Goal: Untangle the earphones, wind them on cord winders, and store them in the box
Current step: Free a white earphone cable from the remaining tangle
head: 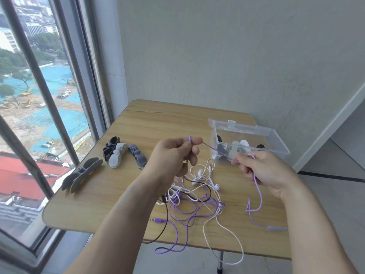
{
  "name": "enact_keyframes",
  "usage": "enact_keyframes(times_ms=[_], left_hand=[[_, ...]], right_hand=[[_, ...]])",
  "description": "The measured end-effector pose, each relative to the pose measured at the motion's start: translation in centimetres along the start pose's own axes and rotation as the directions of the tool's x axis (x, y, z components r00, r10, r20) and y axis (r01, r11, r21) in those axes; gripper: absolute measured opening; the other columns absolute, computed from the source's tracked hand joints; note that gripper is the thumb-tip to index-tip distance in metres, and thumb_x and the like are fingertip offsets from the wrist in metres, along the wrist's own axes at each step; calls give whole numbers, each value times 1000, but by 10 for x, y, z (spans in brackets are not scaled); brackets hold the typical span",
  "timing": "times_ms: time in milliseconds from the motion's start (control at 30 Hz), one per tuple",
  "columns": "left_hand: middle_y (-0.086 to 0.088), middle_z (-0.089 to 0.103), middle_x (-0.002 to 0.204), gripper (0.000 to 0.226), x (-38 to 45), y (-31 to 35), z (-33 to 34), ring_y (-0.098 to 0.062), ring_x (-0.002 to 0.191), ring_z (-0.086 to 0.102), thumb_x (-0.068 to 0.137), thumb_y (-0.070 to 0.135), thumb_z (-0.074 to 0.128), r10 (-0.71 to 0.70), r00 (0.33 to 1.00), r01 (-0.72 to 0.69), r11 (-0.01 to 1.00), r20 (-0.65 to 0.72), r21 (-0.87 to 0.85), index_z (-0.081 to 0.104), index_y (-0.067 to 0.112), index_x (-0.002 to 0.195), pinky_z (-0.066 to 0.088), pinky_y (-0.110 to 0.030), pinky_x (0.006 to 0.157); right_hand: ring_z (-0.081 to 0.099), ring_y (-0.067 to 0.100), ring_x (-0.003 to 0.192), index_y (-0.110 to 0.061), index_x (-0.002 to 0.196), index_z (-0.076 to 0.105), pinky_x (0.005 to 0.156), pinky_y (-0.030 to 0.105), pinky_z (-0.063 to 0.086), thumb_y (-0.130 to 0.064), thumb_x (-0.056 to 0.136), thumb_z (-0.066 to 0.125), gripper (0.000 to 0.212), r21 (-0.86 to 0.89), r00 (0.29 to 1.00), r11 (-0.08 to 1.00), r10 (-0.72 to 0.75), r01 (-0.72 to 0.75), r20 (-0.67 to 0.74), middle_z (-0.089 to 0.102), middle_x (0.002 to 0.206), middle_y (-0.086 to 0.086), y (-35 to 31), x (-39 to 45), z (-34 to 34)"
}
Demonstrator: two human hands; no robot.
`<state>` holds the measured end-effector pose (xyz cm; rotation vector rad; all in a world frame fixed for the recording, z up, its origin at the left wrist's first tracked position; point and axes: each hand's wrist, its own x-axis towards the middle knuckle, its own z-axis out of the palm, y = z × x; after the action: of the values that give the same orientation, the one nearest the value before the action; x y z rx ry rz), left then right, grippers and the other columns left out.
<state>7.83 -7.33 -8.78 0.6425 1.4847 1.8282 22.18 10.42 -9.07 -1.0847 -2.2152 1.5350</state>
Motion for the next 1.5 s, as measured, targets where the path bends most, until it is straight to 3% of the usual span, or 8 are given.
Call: enact_keyframes(times_ms=[400, 633, 733, 833, 967, 1133, 1267, 1500], left_hand=[[-2, 62, 68, 24, -6, -2, -7, -15, 55, 48, 104, 13, 48, -147, 984, 86, 889, 104, 449, 68, 5, 92, 30, -19, 41], [-3, 57, 60, 31, -8, -1, 8, -16, 47, 45, 107, 11, 38, -118, 990, 83, 933, 78, 350, 55, 8, 81, 27, -22, 42], [-2, 53, 60, 31, -5, -6, 6, -21, 53, 44, 107, 15, 38, -81, 996, 56, 889, 34, 455, 56, 12, 81, 34, -21, 45], [-1, 51, 63, 32, -8, -9, 3, -17, 55, 43, 106, 14, 38, -145, 975, 29, 833, 167, 552, 60, 16, 82, 38, -24, 55], [-1, 40, 65, 29, -16, 5, 2, -14, 53, 31, 106, 10, 36, -229, 894, 93, 936, 385, 340, 55, 12, 86, 21, -21, 44], [1, 38, 62, 26, -10, 11, -1, -11, 49, 29, 103, 7, 33, -77, 965, 109, 987, 249, -117, 48, 13, 84, 16, -21, 42], [3, 59, 71, 25, -6, 13, -2, -10, 57, 57, 105, 5, 32, 17, 999, 11, 860, 50, -510, 54, 13, 95, 28, -17, 38], [-2, 75, 111, 21, 0, 6, -6, -12, 100, 73, 105, 4, 40, 184, 945, -251, 939, -272, -236, 55, 7, 120, 34, -16, 42]], right_hand=[[66, 8, 80, -19, 100, 69, 70, 25, 48, -28, 84, 79, 20, -96, 921, 987, -152, 126, -359, 72, 93, -3, 4, -5, -26], [72, 11, 96, -17, 105, 71, 90, 27, 55, -33, 90, 70, 22, -62, 905, 911, -395, 408, 156, 77, 96, -4, -22, -18, 35], [67, 16, 59, -15, 95, 69, 70, 42, 58, -36, 96, 65, 21, -157, 930, 922, -331, 355, 159, 72, 65, -1, -23, -15, 44], [37, 11, 42, -12, 89, 66, 47, 29, 39, -31, 97, 63, 20, -117, 942, 936, -320, 331, 105, 49, 47, -8, -27, -13, 39], [33, 3, 37, -11, 75, 69, 41, 11, 27, -22, 90, 72, 19, -59, 958, 956, -285, 287, 43, 45, 44, -13, -30, -15, 30], [41, 1, 46, -18, 75, 71, 54, 17, 35, -42, 80, 79, 26, -97, 961, 961, -248, 261, 126, 53, 52, -14, -30, -20, 30], [39, 4, 46, -20, 84, 68, 54, 20, 31, -63, 82, 53, 46, -114, 915, 952, -233, 284, 330, 50, 55, -11, -33, -26, 36], [44, 4, 46, -21, 87, 69, 56, 23, 38, -37, 106, 43, 36, -303, 886, 901, -159, 311, 435, 54, 54, -9, -37, -33, 43]])
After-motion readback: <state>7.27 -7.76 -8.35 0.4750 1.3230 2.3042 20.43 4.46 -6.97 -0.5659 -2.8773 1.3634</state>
